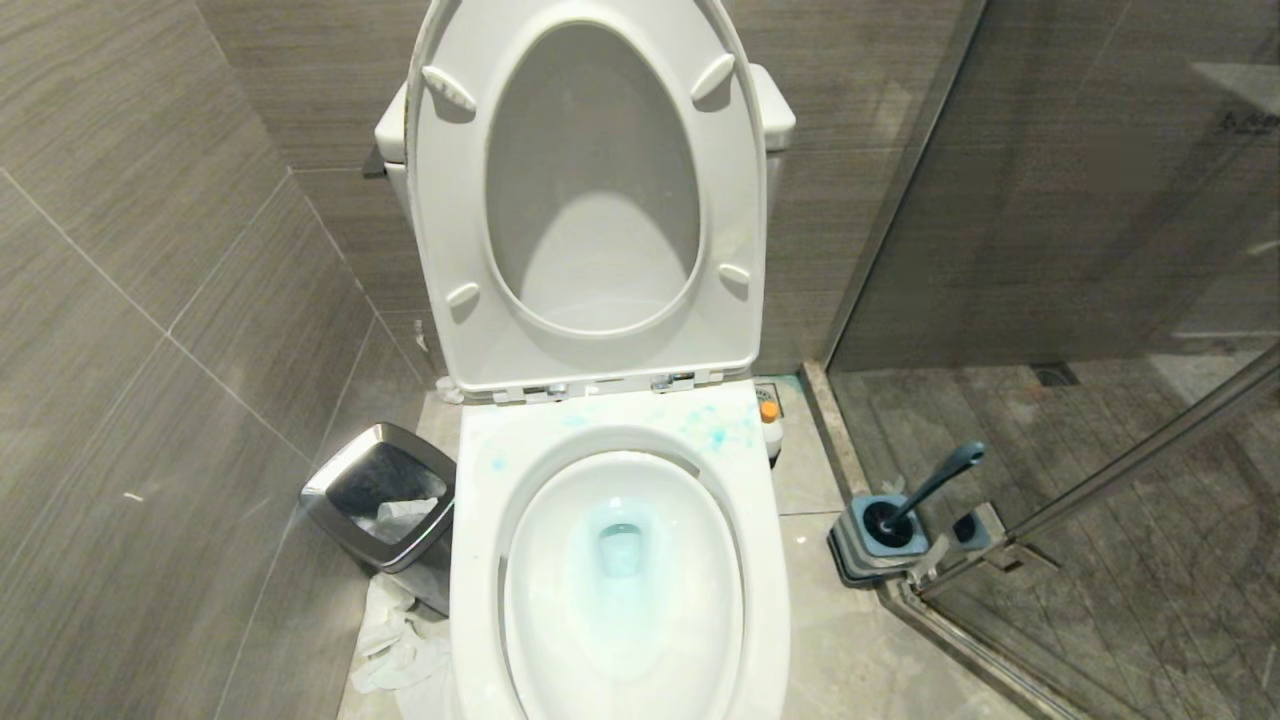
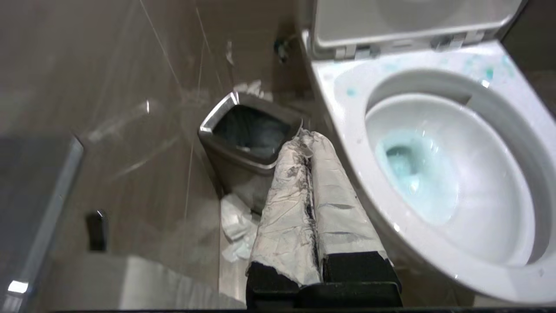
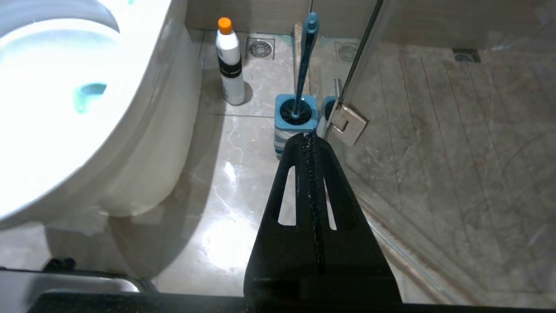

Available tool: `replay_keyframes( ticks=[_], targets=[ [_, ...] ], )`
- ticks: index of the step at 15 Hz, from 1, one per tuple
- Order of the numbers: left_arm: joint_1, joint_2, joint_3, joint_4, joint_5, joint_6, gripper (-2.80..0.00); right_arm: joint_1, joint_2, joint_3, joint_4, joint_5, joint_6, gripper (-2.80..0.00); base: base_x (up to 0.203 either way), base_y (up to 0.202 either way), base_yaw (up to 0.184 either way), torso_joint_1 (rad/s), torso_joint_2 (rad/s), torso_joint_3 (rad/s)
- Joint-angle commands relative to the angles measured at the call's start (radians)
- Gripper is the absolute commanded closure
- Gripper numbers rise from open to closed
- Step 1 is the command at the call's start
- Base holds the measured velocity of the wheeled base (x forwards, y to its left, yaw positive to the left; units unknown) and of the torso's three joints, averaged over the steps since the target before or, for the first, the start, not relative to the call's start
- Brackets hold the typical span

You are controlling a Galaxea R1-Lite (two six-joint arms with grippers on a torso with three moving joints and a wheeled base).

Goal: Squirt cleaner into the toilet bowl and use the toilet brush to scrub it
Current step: Flush the toilet

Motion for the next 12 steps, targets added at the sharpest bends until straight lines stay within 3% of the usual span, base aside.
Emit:
replay_keyframes(
  ticks=[1, 5, 8, 12],
  targets=[
    [-0.001, 0.155, -0.163, 0.016, 0.000, 0.000, 0.00, 0.000, 0.002, 0.001, 0.000, -0.001, 0.017, 0.00, 0.000, 0.000, 0.000, 0.000, 0.00, 0.000],
    [-0.001, 0.526, -0.533, -0.005, 0.000, -0.014, 0.00, 0.000, 0.002, 0.001, 0.000, -0.003, 0.026, 0.00, 0.000, 0.000, 0.000, 0.000, 0.00, 0.000],
    [0.000, 0.850, -0.809, -0.119, 0.002, -0.030, 0.00, 0.000, 0.002, 0.001, 0.000, -0.003, 0.026, 0.00, 0.000, 0.000, 0.000, 0.000, 0.00, 0.000],
    [0.000, 1.158, -0.997, -0.325, 0.001, -0.040, 0.00, 0.000, 0.002, 0.001, 0.000, -0.003, 0.026, 0.00, 0.000, 0.000, 0.000, 0.000, 0.00, 0.000]
  ],
)
